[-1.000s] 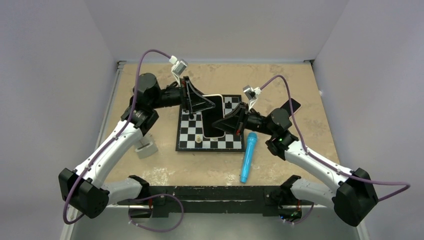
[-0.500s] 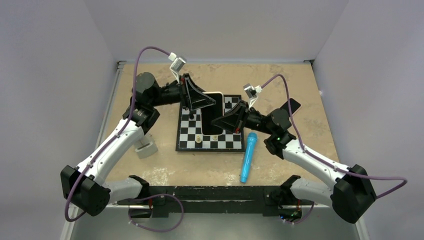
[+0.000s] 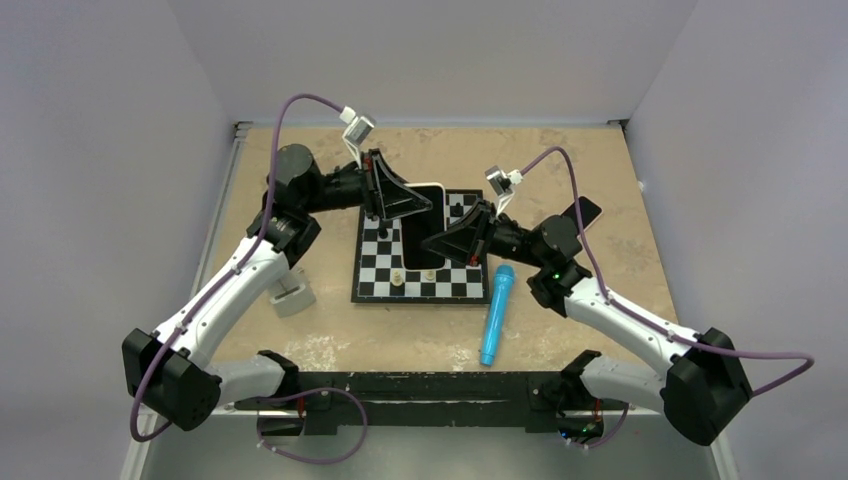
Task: Take the phone out of the phone case
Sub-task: Remove the phone case from the phone.
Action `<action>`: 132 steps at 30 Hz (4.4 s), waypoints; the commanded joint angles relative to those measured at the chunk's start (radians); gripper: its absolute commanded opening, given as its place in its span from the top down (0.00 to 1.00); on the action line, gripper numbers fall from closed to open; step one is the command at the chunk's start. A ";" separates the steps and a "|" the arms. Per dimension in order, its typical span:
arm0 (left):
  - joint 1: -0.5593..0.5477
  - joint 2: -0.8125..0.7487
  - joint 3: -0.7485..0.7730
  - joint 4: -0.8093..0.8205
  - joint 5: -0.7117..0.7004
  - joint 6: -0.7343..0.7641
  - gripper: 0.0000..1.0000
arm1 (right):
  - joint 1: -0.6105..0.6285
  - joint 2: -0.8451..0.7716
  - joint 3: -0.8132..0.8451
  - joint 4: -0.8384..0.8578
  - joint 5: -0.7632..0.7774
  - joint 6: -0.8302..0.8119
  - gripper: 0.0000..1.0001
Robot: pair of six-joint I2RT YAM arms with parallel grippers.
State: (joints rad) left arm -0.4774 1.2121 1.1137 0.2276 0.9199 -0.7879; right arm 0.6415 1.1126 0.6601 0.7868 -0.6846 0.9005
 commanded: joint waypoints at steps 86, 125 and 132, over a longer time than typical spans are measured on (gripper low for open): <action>0.088 -0.416 -0.123 0.111 -0.051 -0.741 1.00 | 0.165 0.338 0.611 -0.332 -0.091 -0.721 1.00; 0.077 -0.533 -0.239 0.146 -0.503 -0.485 1.00 | 0.202 0.055 0.393 -0.400 0.231 -0.562 0.54; 0.060 -0.291 -0.390 0.877 -0.657 -0.717 1.00 | 0.201 -0.055 0.114 -0.023 0.253 -0.239 0.22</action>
State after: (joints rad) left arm -0.4026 0.7765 0.7425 0.5938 0.3847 -1.3235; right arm 0.8474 1.0832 0.8513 0.4900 -0.5575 0.4374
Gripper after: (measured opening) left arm 0.184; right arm 0.768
